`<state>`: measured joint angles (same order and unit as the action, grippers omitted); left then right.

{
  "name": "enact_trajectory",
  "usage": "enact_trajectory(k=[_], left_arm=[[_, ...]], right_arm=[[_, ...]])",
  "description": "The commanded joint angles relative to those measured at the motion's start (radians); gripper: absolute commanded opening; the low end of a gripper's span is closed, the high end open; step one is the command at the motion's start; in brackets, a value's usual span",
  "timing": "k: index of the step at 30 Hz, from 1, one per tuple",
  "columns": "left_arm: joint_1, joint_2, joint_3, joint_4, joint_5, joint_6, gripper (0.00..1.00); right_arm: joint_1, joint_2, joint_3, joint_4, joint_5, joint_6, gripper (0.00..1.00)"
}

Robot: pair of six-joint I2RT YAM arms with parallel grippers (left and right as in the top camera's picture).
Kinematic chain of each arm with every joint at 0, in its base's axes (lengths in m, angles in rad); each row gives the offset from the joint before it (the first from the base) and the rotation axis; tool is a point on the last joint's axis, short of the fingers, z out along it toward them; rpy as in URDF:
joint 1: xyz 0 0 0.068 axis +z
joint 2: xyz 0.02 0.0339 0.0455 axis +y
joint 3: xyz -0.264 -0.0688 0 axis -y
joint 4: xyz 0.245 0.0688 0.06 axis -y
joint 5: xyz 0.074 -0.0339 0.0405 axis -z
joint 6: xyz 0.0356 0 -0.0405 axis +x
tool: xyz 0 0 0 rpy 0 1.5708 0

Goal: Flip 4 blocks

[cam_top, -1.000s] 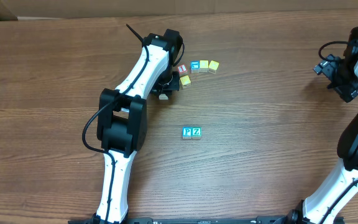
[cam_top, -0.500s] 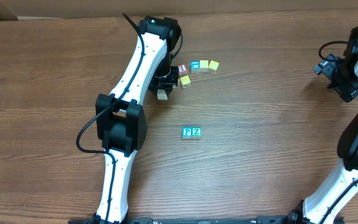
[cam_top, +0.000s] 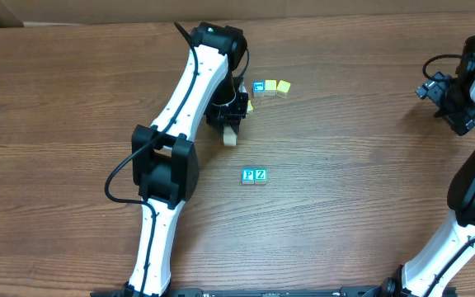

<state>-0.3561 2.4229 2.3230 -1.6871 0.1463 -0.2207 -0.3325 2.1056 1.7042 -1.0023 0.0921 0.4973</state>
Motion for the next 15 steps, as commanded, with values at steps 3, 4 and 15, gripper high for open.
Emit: enact_trajectory(k=[3,4,15], left_arm=[[-0.04,-0.125,-0.122,-0.003,-0.078,-0.035,0.29],[-0.042,-0.164,-0.163,-0.003,-0.103,-0.051,0.29],[-0.051,-0.607,-0.607,0.202,-0.172,-0.178,0.45]], right_arm=[[0.002,-0.009,0.018,0.005,-0.001,0.0,1.0],[0.002,-0.009,0.018,0.005,-0.001,0.0,1.0],[0.002,-0.009,0.018,0.005,-0.001,-0.001,1.0]])
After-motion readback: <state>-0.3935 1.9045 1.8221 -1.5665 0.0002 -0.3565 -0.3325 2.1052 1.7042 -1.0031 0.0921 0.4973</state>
